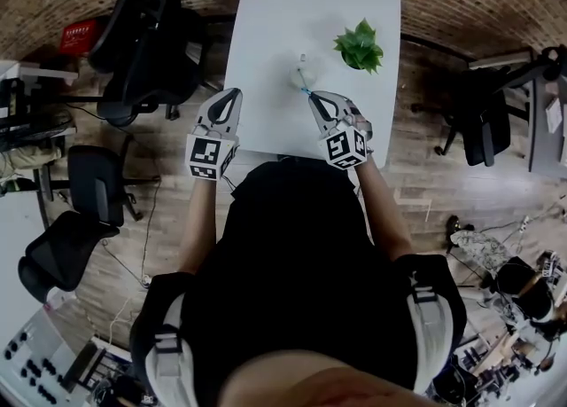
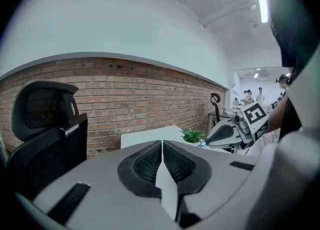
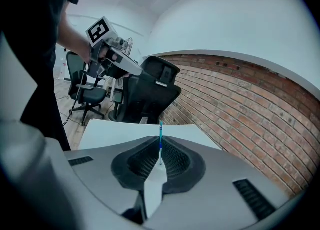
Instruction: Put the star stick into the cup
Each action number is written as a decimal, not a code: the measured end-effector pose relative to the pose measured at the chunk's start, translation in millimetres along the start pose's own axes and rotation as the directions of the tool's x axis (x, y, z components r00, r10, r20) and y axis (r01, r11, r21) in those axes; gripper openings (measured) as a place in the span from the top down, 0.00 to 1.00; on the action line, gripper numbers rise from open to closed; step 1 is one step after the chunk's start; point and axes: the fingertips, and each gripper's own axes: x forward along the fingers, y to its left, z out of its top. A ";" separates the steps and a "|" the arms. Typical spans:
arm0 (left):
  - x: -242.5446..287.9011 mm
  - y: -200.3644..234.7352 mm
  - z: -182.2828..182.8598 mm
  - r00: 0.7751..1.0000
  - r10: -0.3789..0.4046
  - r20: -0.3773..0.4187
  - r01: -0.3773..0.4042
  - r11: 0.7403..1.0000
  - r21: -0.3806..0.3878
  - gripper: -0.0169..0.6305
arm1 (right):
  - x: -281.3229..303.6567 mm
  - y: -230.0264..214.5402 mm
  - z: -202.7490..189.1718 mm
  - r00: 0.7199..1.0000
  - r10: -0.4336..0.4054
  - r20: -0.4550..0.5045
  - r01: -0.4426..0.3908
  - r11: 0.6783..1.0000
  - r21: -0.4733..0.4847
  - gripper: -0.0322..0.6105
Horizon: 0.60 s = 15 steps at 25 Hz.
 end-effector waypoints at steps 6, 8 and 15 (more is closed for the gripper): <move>-0.4 5.9 0.0 1.000 -0.023 -0.001 0.023 1.000 0.006 0.94 | 3.6 3.7 5.1 1.000 0.000 -0.003 0.000 1.000 -0.004 0.93; 1.8 6.1 -0.7 1.000 -0.029 -0.001 0.029 1.000 0.008 0.94 | 4.0 6.6 4.7 1.000 0.003 -0.005 -0.003 1.000 -0.006 0.93; 6.8 -0.5 -0.8 0.998 -0.067 0.002 0.067 0.998 0.009 0.94 | 1.8 15.6 2.0 1.000 0.003 -0.019 -0.004 1.000 -0.017 0.93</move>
